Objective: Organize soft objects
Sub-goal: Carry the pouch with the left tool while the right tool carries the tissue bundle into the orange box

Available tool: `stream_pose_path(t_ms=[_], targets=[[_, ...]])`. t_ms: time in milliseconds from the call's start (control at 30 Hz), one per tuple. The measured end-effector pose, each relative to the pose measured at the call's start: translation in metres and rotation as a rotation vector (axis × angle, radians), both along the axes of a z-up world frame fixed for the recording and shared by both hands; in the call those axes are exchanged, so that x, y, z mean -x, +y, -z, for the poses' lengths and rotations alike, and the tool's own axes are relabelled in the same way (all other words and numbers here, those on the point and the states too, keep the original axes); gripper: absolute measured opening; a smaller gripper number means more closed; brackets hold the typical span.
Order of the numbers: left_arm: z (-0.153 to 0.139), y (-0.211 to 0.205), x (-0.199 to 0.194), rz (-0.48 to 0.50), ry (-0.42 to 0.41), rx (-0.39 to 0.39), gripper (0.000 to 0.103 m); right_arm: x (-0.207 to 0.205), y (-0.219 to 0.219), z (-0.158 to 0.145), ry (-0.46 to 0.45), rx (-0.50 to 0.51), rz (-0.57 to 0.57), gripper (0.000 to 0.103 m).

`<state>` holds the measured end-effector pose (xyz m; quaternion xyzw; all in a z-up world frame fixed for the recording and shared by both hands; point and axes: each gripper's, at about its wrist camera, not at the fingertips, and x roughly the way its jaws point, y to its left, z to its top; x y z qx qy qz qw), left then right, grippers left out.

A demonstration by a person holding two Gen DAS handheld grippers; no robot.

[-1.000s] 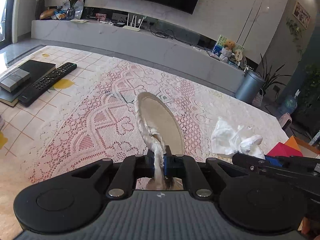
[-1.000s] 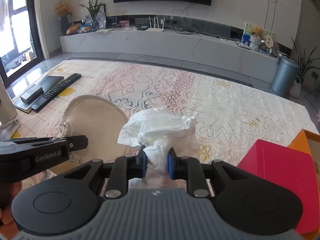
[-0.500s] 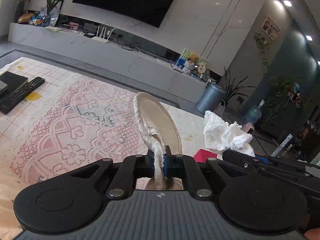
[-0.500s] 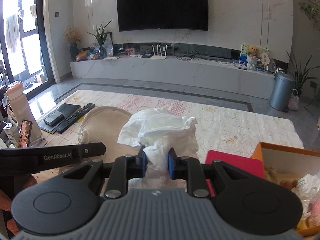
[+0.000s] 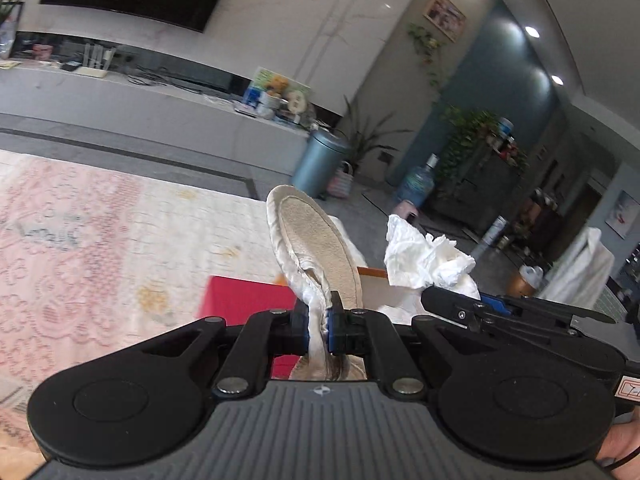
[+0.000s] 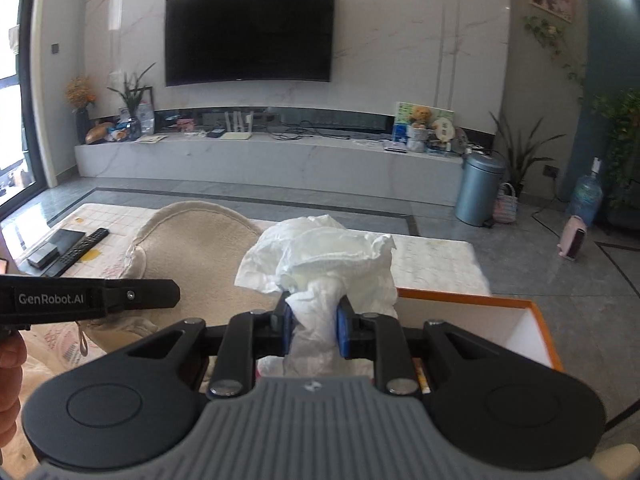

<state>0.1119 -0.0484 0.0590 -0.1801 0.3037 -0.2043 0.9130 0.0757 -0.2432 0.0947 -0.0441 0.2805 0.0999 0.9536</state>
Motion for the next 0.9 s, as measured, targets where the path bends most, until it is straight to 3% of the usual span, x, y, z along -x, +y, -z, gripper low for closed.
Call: stream_pose_path(t_ms=[200,400,600,900], targets=[[0.001,-0.048,-0.029,0.118,0.037,-0.01,0.008,-0.01,-0.06,-0.008,0.006,0.009,0.09,0.02],[0.011,-0.095,-0.063,0.202,0.088,-0.02,0.009,-0.038,-0.12,0.003,0.085,-0.034,0.179,0.02],[0.042,-0.126,-0.089,0.178,0.138,-0.139,0.008,-0.072,-0.157,0.042,0.207,-0.087,0.236,0.02],[0.082,-0.154,-0.11,0.162,0.23,-0.384,0.009,-0.132,-0.184,0.1,0.328,-0.071,0.272,0.02]])
